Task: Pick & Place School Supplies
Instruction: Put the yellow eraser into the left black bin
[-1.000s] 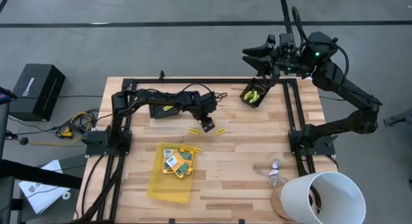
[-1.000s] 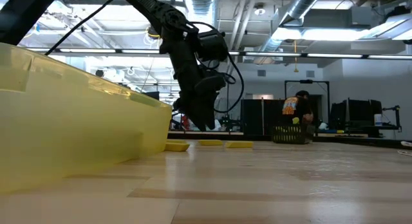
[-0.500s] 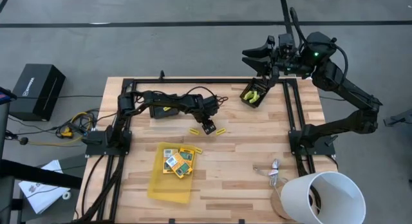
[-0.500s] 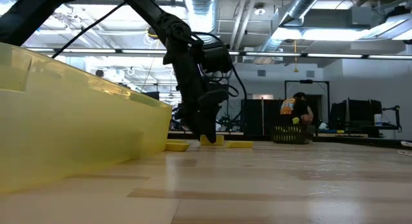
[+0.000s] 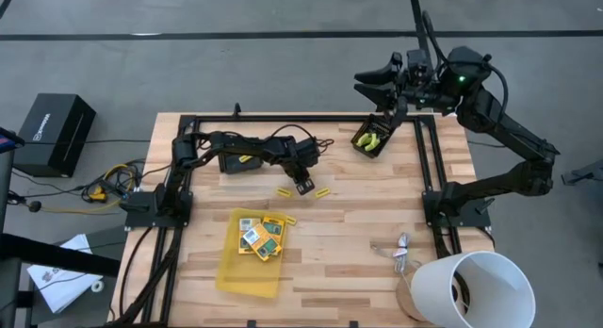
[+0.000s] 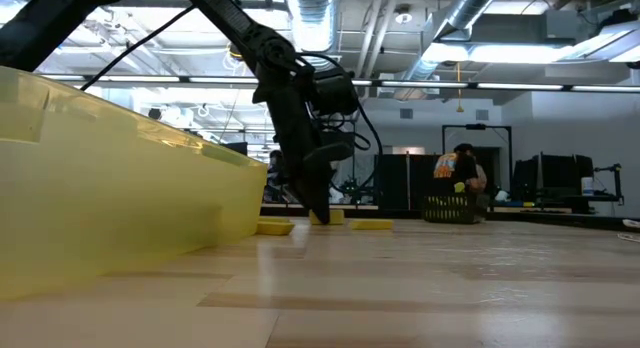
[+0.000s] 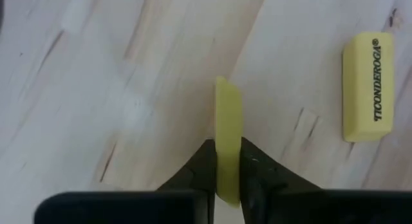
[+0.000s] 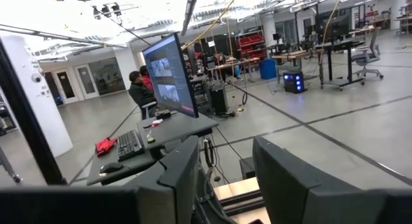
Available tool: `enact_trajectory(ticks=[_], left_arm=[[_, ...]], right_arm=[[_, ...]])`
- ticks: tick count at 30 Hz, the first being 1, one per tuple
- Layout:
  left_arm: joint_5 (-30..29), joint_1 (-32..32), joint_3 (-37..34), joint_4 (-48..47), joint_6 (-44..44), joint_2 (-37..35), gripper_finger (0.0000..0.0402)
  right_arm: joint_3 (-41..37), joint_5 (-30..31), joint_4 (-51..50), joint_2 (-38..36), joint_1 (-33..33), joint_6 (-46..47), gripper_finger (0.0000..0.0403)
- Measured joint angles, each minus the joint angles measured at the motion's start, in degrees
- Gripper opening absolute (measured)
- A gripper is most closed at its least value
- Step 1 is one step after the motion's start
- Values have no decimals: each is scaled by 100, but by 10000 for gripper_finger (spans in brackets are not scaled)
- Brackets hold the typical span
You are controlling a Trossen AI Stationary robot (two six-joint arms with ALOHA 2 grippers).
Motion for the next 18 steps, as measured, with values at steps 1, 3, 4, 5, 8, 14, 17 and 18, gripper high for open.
enact_trajectory(ticks=[1,3,4,5,8,14,17,18], left_arm=[[6,0,-7,36,2,-20,32],[25,7,-20,114,7,-81,29],[51,28,-23,155,7,-140,29],[93,46,-27,206,5,-194,29],[136,109,-49,462,8,-415,29],[-71,336,-27,463,-2,-1291,29],[-308,503,-36,441,-8,-1775,29],[-377,558,-60,463,-9,-1966,29]], right_arm=[[0,0,1,0,-21,1,139],[0,2,13,0,-41,0,141],[0,2,23,0,-41,2,141],[0,2,38,0,-41,2,141],[0,0,166,2,-38,1,140],[0,2,537,2,-36,3,137],[0,2,616,2,-36,2,138],[0,2,629,2,-36,2,138]])
